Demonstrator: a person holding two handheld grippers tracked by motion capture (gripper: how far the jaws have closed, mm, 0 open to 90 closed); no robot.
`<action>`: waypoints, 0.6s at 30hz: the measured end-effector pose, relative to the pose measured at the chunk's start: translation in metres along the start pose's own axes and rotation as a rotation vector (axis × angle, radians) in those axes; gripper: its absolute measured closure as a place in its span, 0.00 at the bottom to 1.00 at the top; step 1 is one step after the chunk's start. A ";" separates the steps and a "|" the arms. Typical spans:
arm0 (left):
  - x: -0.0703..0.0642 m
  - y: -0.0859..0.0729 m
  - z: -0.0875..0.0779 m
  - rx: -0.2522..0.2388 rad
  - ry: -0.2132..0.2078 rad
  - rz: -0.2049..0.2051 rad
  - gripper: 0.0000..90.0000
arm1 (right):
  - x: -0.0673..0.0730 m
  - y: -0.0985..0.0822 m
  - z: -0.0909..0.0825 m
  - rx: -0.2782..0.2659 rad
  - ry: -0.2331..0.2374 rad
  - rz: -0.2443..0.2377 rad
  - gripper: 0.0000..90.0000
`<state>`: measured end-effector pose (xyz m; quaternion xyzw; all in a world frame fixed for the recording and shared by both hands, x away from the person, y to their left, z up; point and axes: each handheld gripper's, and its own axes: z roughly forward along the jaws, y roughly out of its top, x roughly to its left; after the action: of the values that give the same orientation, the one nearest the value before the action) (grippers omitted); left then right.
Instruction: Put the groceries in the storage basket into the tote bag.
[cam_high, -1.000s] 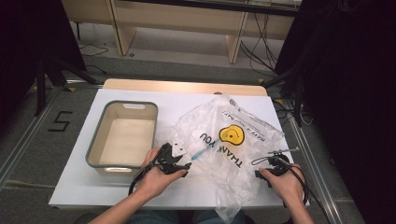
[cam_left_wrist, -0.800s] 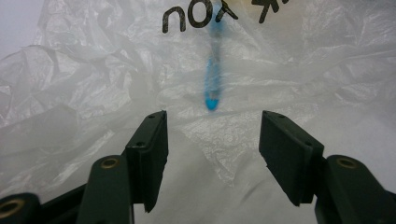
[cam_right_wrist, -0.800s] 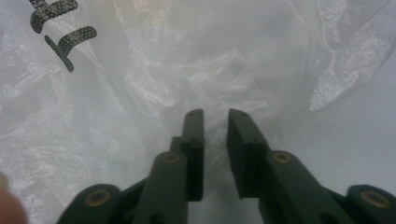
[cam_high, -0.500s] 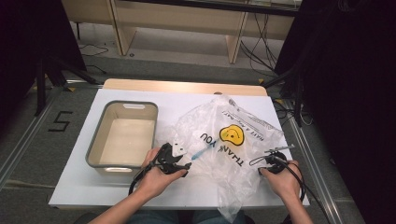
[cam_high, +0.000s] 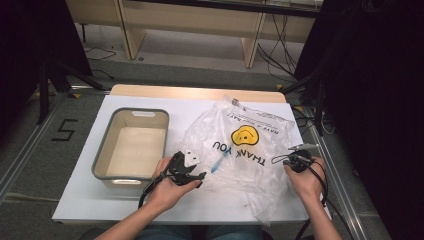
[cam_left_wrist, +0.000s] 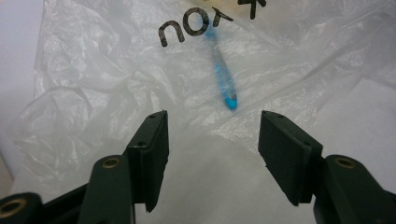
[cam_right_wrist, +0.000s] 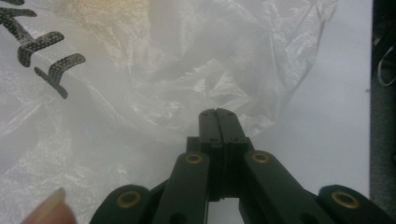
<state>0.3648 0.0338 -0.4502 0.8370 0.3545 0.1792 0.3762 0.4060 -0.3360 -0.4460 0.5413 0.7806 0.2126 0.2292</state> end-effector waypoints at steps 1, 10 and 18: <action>0.000 0.001 -0.001 -0.002 0.002 0.001 0.47 | 0.000 0.000 0.000 0.000 0.000 0.000 1.00; 0.005 0.005 -0.004 -0.024 0.015 -0.012 0.48 | -0.009 0.017 0.019 -0.054 -0.046 0.033 1.00; 0.008 0.007 -0.007 -0.046 0.030 -0.018 0.48 | -0.022 0.021 0.030 -0.107 -0.069 0.069 1.00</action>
<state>0.3692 0.0398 -0.4404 0.8222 0.3634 0.1966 0.3914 0.4460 -0.3477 -0.4554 0.5619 0.7407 0.2429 0.2769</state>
